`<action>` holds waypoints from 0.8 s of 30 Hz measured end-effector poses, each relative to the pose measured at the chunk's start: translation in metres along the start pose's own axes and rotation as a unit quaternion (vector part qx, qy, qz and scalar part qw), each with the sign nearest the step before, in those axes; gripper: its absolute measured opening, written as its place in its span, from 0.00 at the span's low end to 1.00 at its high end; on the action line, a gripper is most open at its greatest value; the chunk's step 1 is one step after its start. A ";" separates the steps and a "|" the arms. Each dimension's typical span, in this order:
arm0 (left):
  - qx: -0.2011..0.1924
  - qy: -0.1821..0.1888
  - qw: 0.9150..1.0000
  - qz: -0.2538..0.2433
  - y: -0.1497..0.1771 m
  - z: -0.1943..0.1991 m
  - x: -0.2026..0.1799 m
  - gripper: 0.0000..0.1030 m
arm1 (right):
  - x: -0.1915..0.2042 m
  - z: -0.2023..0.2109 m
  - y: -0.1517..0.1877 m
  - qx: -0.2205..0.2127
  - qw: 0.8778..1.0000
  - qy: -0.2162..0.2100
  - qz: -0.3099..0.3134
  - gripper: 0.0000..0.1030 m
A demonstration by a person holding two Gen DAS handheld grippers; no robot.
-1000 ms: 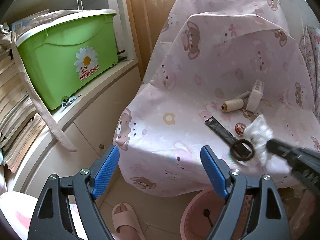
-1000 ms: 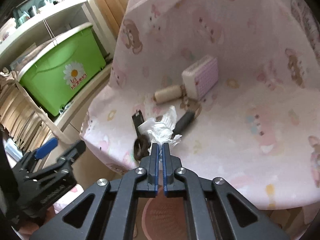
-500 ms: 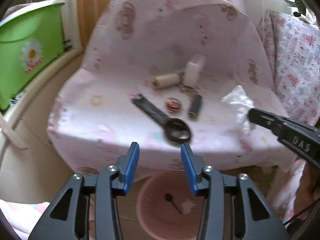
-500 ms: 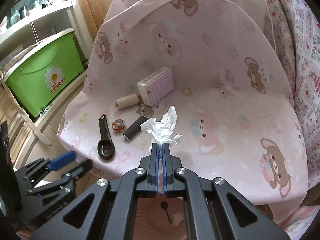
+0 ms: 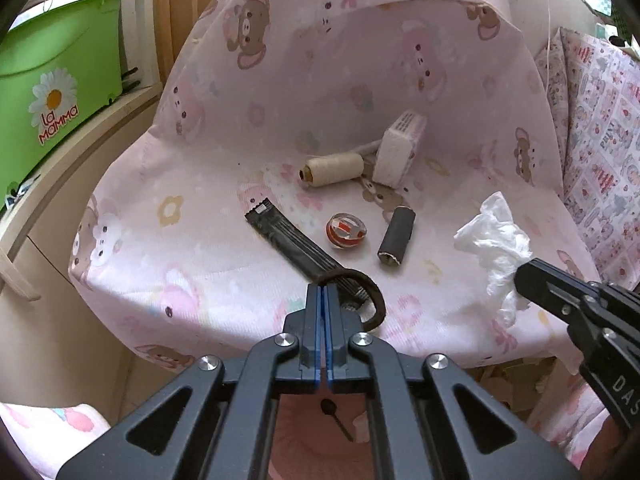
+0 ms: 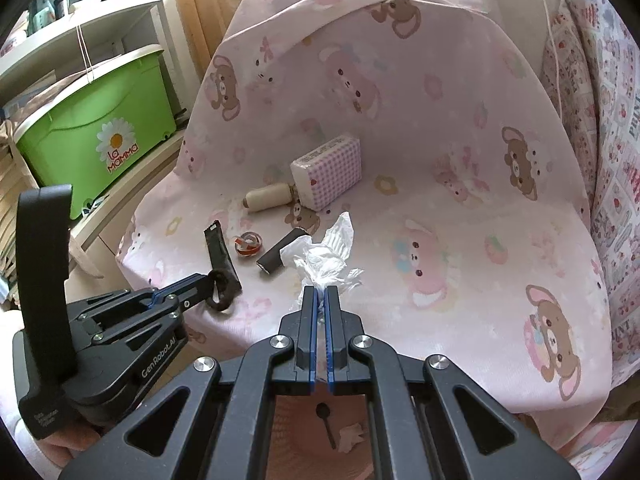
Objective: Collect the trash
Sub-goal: 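Carry scissors and wrapper down over the wastebasket with both tools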
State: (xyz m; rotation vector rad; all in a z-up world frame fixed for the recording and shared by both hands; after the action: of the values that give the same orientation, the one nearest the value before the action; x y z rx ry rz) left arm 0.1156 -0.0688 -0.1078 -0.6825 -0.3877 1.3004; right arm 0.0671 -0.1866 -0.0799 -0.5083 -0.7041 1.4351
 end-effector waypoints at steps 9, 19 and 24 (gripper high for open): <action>0.010 0.021 1.000 -0.007 0.002 -0.003 -0.005 0.02 | -0.003 0.001 0.004 0.005 1.000 0.000 -0.003 0.04; -0.030 0.017 0.999 0.039 -0.007 0.036 0.020 0.01 | -0.006 0.012 0.006 -0.002 1.000 0.003 0.001 0.04; -0.028 0.038 0.998 0.044 -0.003 0.047 0.024 0.01 | -0.003 0.017 0.008 0.000 1.000 -0.004 0.008 0.04</action>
State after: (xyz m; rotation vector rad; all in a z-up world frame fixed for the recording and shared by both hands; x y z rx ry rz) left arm 0.0942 -0.0351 -0.0736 -0.8015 -0.3373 1.3462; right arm 0.0494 -0.1905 -0.0744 -0.5103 -0.7080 1.4519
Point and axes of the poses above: each gripper's, at about its wrist camera, not at the fingertips, and z roughly against the way its jaws point, x to its left, y to its underside, the point moved 9 cm from there along -z, roughly the way its jaws point, and after that the axes turned 3 degrees about y, right-handed, at the moved point
